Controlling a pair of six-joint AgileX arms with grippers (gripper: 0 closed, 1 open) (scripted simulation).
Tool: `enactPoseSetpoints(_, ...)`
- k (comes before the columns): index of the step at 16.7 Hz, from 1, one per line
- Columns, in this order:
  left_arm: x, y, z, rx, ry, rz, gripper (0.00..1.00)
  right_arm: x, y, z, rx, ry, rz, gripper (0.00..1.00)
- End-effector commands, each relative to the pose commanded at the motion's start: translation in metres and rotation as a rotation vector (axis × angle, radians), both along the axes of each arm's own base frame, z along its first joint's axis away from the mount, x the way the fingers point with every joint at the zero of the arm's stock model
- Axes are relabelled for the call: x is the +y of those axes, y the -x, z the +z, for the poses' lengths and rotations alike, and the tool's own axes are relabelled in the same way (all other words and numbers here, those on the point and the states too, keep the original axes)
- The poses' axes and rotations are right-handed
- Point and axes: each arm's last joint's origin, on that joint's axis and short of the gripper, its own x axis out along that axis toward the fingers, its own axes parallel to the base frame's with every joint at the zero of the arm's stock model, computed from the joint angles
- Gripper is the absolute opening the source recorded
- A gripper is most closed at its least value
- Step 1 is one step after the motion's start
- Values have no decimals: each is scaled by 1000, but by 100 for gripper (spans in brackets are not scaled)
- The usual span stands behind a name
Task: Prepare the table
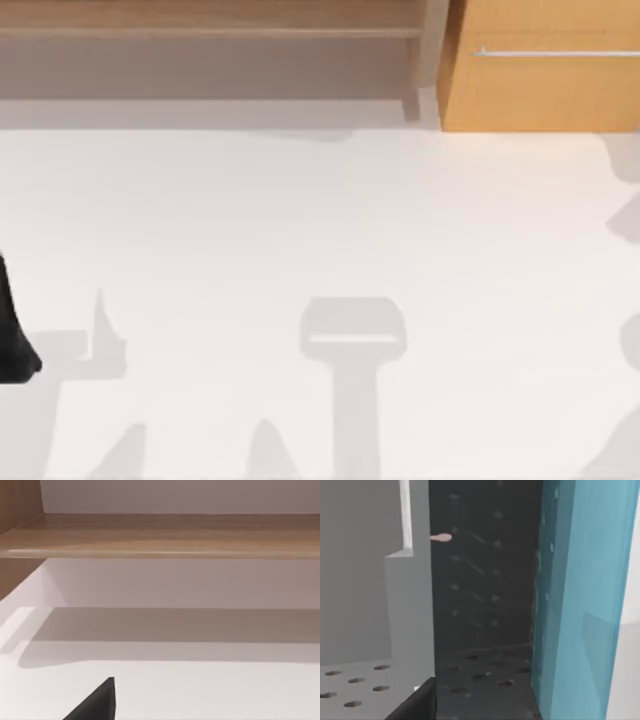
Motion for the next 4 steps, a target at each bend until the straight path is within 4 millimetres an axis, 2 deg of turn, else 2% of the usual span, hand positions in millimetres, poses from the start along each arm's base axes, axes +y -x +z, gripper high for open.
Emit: enactPoseSetpoints(4,0,0,0,0,0,0,100,0,19,-8,21,-16,-5,100)
